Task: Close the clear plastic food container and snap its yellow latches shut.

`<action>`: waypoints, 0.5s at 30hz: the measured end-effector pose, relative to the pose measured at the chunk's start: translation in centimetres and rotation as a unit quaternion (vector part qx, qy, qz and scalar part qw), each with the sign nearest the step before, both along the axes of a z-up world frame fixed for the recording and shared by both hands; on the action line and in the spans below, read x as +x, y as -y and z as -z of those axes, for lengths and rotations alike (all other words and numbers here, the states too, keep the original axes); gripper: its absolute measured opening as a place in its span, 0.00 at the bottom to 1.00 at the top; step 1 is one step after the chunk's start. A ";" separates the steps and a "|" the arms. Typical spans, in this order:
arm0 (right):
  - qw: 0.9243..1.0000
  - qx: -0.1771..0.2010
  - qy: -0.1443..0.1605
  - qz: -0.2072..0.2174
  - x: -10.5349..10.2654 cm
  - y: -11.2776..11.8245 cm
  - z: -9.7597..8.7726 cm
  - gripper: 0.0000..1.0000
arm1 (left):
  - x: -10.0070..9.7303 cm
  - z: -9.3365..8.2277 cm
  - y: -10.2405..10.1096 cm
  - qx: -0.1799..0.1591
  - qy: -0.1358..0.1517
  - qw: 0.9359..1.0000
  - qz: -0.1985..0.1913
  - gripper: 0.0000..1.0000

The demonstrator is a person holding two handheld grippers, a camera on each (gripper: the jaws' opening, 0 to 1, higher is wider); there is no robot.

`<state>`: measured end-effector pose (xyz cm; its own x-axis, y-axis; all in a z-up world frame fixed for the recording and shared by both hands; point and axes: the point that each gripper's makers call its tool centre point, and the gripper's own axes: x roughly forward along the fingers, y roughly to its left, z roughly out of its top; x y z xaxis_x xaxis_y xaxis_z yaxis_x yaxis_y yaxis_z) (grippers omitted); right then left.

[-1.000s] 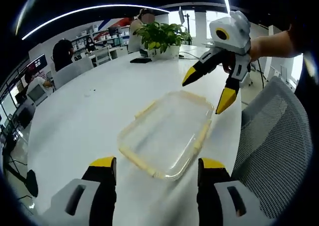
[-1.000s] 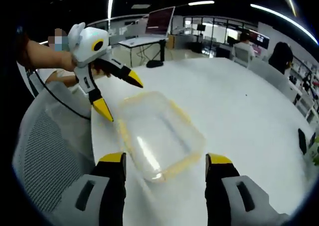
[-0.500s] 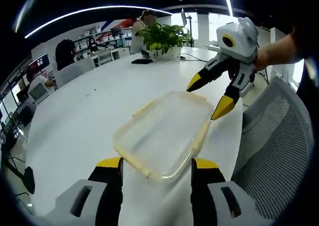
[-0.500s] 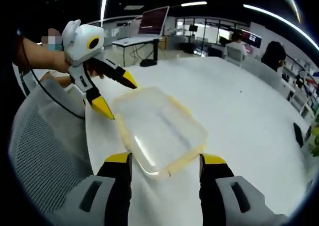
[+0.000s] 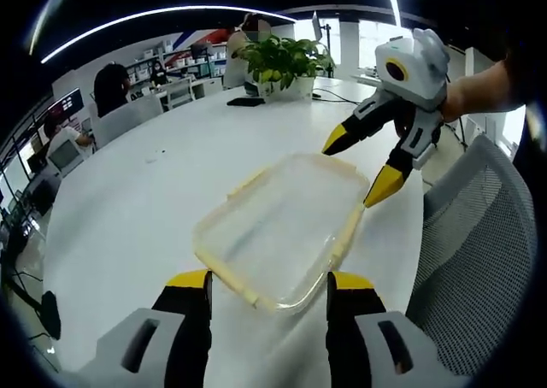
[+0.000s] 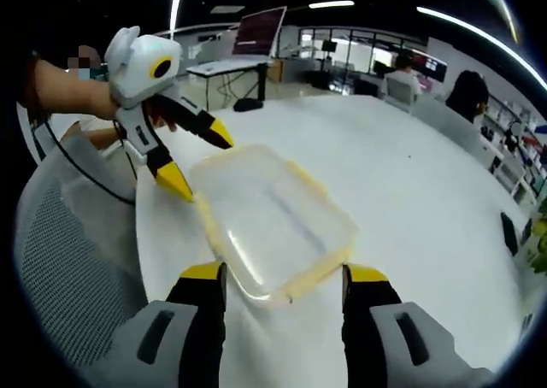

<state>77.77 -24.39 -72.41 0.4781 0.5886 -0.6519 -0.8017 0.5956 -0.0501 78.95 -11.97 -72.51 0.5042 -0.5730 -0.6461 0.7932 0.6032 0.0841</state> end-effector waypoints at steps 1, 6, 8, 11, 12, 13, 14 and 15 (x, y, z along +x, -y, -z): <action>1.000 0.000 0.000 0.000 0.2 0.0 0.0 0.51 | 0.3 0.0 0.1 0.000 0.000 1.000 0.000 0.48; 1.000 -0.003 0.000 0.000 1.6 0.3 0.0 0.51 | 1.6 0.0 0.4 0.000 0.000 1.000 0.002 0.48; 1.000 -0.004 0.000 -0.001 2.2 0.4 0.0 0.51 | 2.2 0.0 0.5 0.002 0.000 1.000 0.003 0.48; 1.000 -0.006 0.000 -0.002 3.2 0.6 0.0 0.51 | 3.0 0.0 0.5 0.004 0.001 1.000 0.004 0.48; 1.000 -0.007 0.001 -0.003 3.4 0.6 0.0 0.51 | 3.3 0.0 0.6 0.005 0.002 1.000 0.004 0.48; 1.000 -0.007 0.000 -0.003 3.5 0.6 0.0 0.51 | 3.4 0.0 0.6 0.005 0.002 1.000 0.004 0.48; 1.000 -0.009 0.001 -0.004 3.8 0.6 0.0 0.51 | 3.7 0.0 0.6 0.006 0.001 1.000 0.004 0.48; 1.000 -0.010 0.001 -0.005 4.2 0.6 0.1 0.51 | 3.9 0.0 0.6 0.006 0.002 1.000 0.004 0.48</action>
<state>81.98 -25.03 -72.47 0.4742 0.5793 -0.6630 -0.8070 0.5871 -0.0643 82.90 -12.61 -72.48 0.5019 -0.5695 -0.6510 0.7976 0.5959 0.0937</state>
